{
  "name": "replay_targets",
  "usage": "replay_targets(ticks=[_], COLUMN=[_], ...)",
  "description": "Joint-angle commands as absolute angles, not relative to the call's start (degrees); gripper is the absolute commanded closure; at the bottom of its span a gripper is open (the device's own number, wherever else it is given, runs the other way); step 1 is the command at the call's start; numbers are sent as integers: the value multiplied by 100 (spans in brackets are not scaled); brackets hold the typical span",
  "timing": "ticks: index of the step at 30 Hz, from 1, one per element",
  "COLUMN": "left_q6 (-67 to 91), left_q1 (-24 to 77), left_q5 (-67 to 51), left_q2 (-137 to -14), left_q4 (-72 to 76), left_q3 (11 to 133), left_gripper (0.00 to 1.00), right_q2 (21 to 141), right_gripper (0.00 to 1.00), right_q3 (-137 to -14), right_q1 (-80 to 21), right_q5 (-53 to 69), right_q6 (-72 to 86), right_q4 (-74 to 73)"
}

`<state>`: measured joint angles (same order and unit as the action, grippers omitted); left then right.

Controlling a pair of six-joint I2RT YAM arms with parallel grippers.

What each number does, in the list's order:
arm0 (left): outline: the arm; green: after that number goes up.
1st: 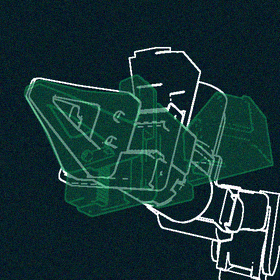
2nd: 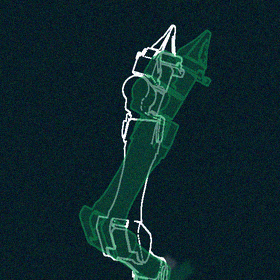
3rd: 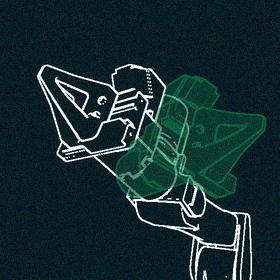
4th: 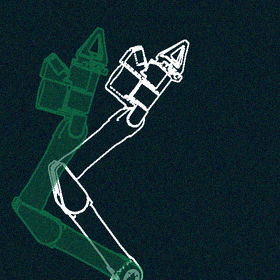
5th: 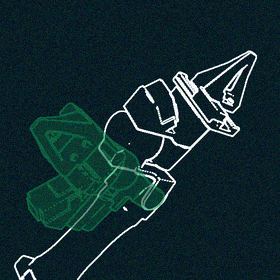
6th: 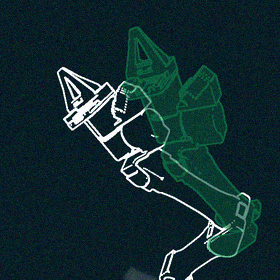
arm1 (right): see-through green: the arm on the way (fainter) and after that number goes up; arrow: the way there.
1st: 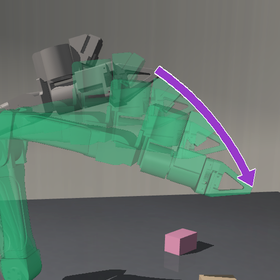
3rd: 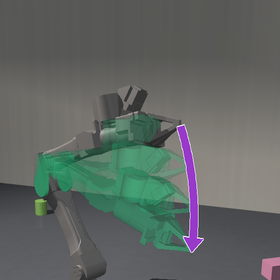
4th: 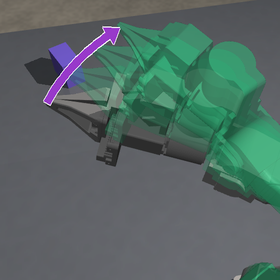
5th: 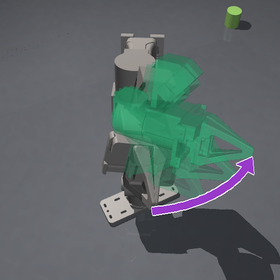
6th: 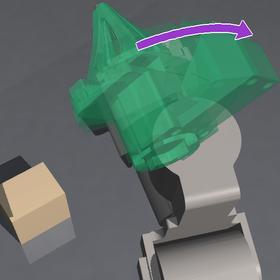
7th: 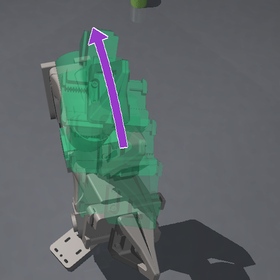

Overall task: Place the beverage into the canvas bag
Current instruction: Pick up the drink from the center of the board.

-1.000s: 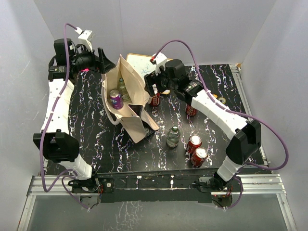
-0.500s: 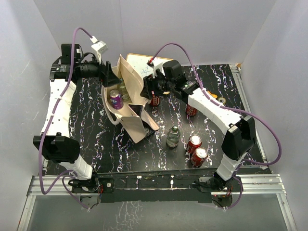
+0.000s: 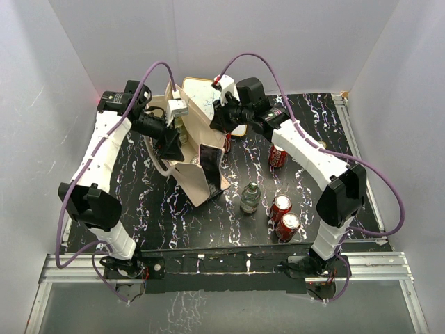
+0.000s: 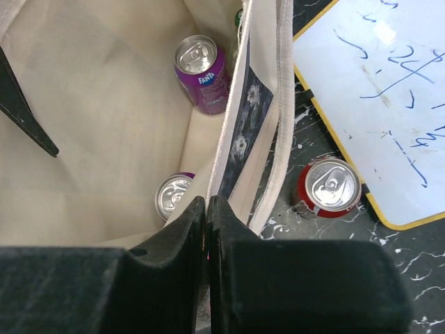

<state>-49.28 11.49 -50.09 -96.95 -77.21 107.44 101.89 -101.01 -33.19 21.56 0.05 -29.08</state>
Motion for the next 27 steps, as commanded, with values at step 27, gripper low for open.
replay_targets(ticks=[27], left_q6=[-6277], left_q1=[1254], left_q5=[-4337], left_q2=[-9684], left_q4=[-7277], left_q3=[8654], left_gripper=[31], right_q2=[9192], right_gripper=[92], right_q3=[-6879], right_q1=[-3276], right_q5=[2732], right_q6=[-2434], right_q4=[-1231])
